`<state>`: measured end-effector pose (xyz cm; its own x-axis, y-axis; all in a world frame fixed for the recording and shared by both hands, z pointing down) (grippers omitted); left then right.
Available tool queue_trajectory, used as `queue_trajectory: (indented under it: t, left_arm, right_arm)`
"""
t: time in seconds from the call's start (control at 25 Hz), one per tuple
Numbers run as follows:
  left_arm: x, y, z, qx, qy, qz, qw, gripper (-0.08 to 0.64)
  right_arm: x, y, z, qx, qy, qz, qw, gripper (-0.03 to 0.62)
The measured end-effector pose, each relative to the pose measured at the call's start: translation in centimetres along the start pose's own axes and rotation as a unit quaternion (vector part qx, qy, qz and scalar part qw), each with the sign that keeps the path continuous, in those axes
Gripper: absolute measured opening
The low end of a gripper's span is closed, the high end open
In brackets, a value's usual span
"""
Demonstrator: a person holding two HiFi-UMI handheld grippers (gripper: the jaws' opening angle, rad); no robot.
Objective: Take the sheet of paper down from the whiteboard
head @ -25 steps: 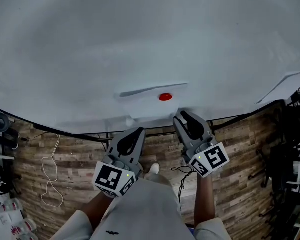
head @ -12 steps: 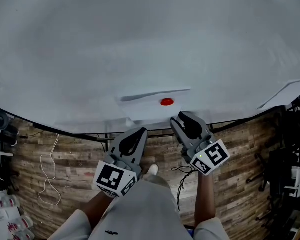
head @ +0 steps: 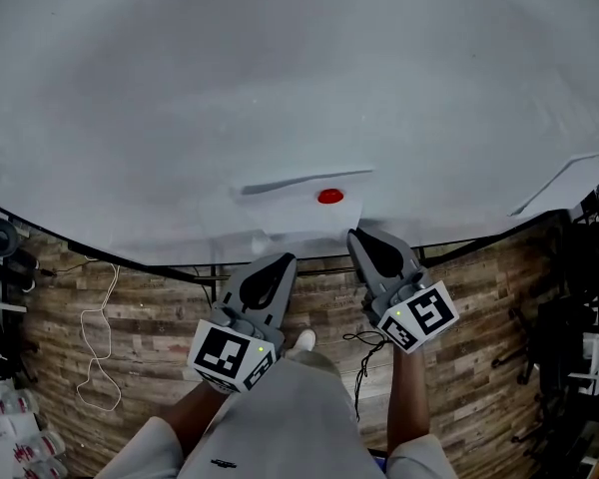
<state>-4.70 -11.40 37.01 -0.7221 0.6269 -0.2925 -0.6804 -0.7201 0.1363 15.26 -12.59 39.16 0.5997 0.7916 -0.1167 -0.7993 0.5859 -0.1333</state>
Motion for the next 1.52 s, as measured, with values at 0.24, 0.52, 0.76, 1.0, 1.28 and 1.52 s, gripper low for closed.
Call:
queue_trajectory:
  t: [0.24,0.52,0.76,1.0,1.28,1.52]
  left_arm:
    - [0.2,-0.5,-0.6,-0.006,-0.005,-0.006,1.0000,0.006]
    - [0.1,-0.9,-1.9,-0.011,-0.018,-0.014,0.9997,0.008]
    - [-0.1,-1.9,-3.8,-0.044,-0.031,-0.003,0.9985,0.023]
    - [-0.6,-2.0,-5.6,0.028,-0.045,0.063,0.9966,0.078]
    - [-1.9,-1.7,-7.4,0.065,-0.048,0.074,0.9940,0.135]
    - [-2.3,-2.7,-8.4,-0.001,-0.058,-0.001,0.9983,0.152]
  right_arm:
    - [0.4,1.2,-0.5,0.025,0.015,0.041,0.999,0.011]
    - [0.6,1.7,-0.7,0.020,0.024,0.076,0.997,0.011]
    - [0.6,1.4,-0.7,0.014,0.026,0.086,0.996,0.011]
    - [0.6,1.3,-0.6,0.007,0.025,0.095,0.995,0.011]
    - [0.5,1.4,-0.7,0.005,0.028,0.099,0.995,0.011]
    - [0.9,1.3,-0.7,0.000,0.029,0.102,0.994,0.011]
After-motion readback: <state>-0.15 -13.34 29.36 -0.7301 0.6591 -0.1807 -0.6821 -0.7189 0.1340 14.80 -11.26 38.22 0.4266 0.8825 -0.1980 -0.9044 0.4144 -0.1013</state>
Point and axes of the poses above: the fingertips, and each gripper's own axes: x backward along the fingers, y to its left, z out of its underside, the point moved 8 cm from there along x, backward along the fingers, and after that the axes turned 10 degrees about y, right-handed, at the moved point
